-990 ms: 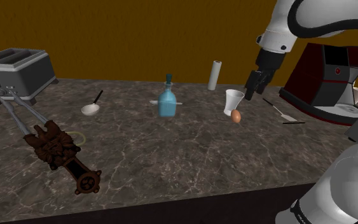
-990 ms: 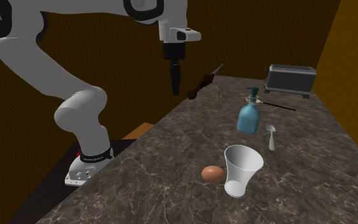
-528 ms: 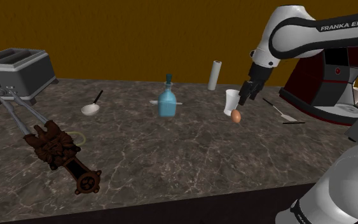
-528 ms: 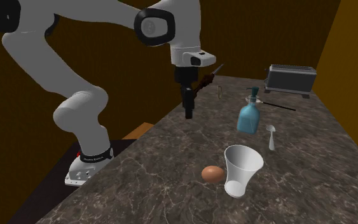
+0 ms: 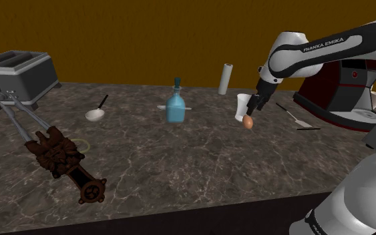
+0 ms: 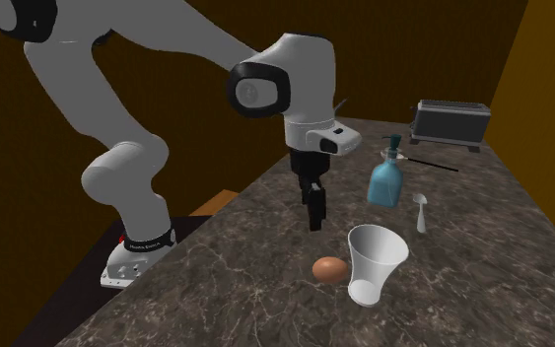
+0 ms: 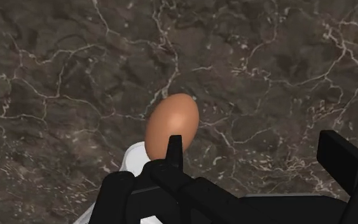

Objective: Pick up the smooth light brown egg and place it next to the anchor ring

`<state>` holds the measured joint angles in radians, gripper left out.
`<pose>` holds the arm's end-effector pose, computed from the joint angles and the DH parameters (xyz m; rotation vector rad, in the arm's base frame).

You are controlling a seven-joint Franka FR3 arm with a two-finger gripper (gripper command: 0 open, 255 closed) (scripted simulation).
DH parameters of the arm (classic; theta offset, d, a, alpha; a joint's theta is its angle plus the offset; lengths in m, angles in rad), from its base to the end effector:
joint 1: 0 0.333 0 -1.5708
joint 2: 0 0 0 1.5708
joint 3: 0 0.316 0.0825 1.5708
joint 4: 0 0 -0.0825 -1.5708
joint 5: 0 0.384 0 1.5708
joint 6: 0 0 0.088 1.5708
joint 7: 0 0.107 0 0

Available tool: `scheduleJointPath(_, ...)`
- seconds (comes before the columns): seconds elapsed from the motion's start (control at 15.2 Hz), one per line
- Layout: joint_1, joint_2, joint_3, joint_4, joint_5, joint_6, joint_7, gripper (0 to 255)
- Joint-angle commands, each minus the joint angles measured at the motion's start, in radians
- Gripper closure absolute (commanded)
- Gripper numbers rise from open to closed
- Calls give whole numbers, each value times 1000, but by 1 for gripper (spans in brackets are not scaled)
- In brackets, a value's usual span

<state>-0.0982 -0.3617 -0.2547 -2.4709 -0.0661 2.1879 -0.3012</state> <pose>0.4065 -0.1539 0.4267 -3.1288 0.0039 -0.1200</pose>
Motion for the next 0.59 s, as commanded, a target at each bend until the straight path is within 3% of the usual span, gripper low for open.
scheduleJointPath(0.0, -1, 73, -31, 15, 15, 66, -42, 0)
scheduleJointPath(0.33, -2, 251, -97, 79, 95, 190, -161, 0)
scheduleJointPath(0.53, 0, 283, -98, 67, 113, 231, -174, 0)
